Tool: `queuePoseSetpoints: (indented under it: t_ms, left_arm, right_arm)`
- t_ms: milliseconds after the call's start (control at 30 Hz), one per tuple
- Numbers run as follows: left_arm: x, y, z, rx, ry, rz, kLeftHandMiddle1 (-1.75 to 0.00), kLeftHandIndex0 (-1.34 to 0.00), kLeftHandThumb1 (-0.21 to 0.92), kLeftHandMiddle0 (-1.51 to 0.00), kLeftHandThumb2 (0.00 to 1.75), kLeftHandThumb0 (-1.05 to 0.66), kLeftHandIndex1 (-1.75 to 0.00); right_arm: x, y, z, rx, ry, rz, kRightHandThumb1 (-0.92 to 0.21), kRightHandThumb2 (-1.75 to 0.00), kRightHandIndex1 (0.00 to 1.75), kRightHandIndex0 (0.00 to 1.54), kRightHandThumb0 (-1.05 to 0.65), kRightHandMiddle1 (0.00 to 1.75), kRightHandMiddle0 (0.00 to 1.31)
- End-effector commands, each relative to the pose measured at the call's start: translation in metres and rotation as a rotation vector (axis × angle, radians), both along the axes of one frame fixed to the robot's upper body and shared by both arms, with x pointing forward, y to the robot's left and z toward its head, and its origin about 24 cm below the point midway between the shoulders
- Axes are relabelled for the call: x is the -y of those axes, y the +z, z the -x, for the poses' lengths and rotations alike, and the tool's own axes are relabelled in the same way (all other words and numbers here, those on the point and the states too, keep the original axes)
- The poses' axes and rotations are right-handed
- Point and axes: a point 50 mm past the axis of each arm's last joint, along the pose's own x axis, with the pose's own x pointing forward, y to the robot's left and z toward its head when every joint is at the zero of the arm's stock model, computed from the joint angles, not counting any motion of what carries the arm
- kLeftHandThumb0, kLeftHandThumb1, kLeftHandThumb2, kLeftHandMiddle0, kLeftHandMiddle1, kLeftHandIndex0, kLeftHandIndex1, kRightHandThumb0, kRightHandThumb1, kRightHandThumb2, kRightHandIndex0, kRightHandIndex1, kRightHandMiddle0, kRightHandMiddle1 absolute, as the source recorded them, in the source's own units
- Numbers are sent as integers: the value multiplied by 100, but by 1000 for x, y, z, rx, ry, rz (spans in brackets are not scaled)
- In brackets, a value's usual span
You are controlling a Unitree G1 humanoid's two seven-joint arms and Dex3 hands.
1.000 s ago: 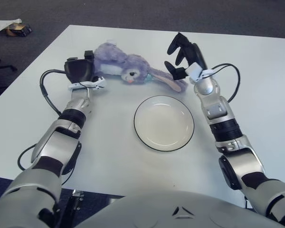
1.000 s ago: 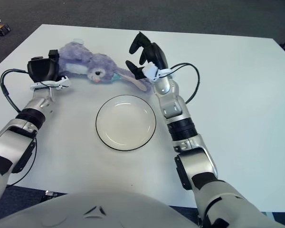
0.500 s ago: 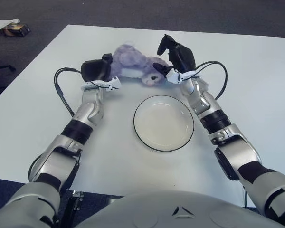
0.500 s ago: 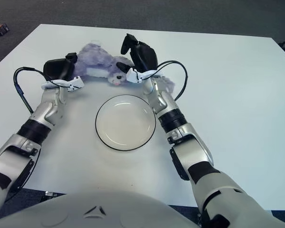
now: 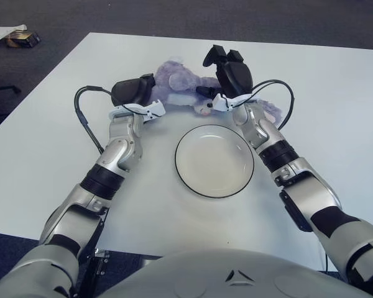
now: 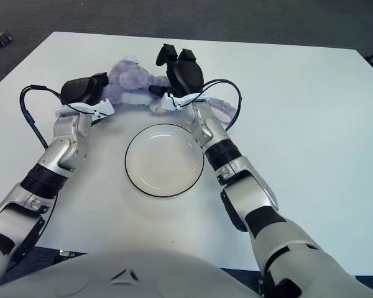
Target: Put the doll into the plate.
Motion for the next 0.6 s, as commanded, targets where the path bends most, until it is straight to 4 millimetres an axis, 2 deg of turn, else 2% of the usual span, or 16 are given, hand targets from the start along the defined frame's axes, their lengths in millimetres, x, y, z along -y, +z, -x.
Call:
queuePoseSetpoints:
  t_ms: [0,233,300,533,567]
  left_arm:
    - [4,1,4,-20,-14,15,-160,-72,-11,-96,174,0,-175]
    - [4,0,5,-32,-11,2,-160,-74,-11,-95,175,0,-175]
    - [4,0,5,-33,-12,4,-160,-74,-11,-94,175,0,-175]
    - [4,1,7,-18,-16,8,-157,-75,-12,-97,175,0,-175]
    - [5,1,7,-14,-15,6,-157,-75,-12,-97,175,0,-175]
  right_arm:
    - [-1,1,-2,3,-1,30,-61,-80,139,1,-71,124,0]
    - [3,-2,-3,-45,-25,103,-62,-76,122,0,-75,112,0]
    - [4,-3,-4,-71,-34,134,-64,-73,111,0,-77,108,0]
    - [6,-9,-2,-172,-34,192,-67,-64,54,0,-82,84,0]
    - [7,-10,-1,-196,-26,191,-68,-63,51,0,-82,82,0]
